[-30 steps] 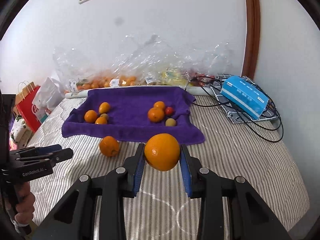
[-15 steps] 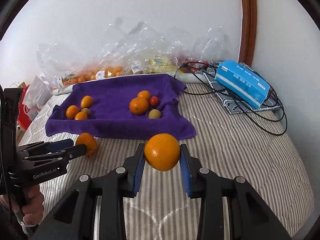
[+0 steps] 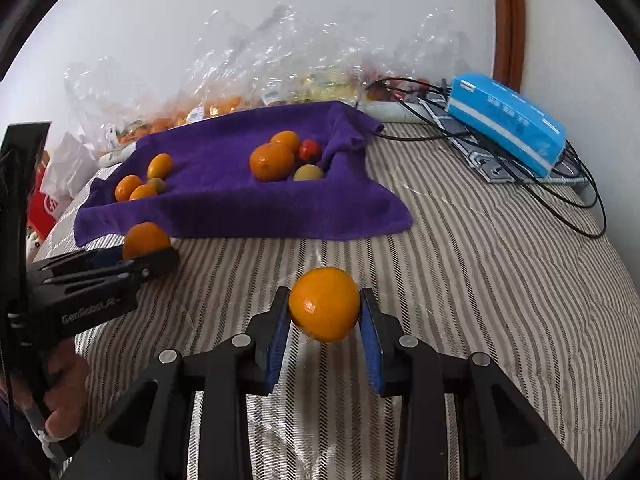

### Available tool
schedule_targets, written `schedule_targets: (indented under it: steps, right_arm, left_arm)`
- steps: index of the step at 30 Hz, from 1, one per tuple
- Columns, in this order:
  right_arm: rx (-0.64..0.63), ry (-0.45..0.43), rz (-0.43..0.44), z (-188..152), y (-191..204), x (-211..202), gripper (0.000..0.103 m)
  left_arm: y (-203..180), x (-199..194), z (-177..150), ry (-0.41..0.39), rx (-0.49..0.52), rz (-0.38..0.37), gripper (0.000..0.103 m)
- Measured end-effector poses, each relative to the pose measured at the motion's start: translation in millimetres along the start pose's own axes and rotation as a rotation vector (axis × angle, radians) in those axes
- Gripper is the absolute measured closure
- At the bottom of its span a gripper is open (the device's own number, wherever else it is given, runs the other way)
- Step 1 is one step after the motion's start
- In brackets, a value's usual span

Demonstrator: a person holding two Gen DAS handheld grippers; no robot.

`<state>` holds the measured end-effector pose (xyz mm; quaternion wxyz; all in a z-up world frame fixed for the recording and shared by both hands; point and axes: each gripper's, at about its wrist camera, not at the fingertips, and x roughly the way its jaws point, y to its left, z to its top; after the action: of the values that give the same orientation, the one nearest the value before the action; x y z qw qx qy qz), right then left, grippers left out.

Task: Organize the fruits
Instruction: 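Grasp the other large orange with the left tool while the right tool holds its orange, then carry both large oranges up and over the purple towel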

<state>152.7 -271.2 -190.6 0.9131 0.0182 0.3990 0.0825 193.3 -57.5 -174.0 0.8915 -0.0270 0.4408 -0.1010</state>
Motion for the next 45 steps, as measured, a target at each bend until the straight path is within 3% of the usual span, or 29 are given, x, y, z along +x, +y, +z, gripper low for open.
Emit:
schedule_targets:
  steps: [13,20,29,35,45]
  right_arm:
    - [-0.023,0.045,0.025,3.0,18.2,16.8,0.07]
    - [-0.023,0.024,0.038,1.5,17.8,13.3,0.069]
    - [-0.031,0.006,0.01,4.9,19.9,10.5,0.07]
    - [-0.065,-0.037,0.014,22.9,31.3,-0.6,0.07]
    - [-0.096,-0.121,0.045,62.4,53.5,-12.3,0.07]
  left_arm:
    - [4.4,-1.0,-2.9,-0.014,-0.032,-0.012,0.061]
    - [7.7,-12.4,-2.8,-0.068,-0.039,-0.002,0.061]
    - [20.8,-30.2,-0.5,-0.101,-0.09,-0.045,0.061]
    - [34.7,-50.9,11.0,-0.12,-0.11,-0.057,0.061]
    - [60.6,-75.0,42.1,-0.191,-0.117,0.008,0.061]
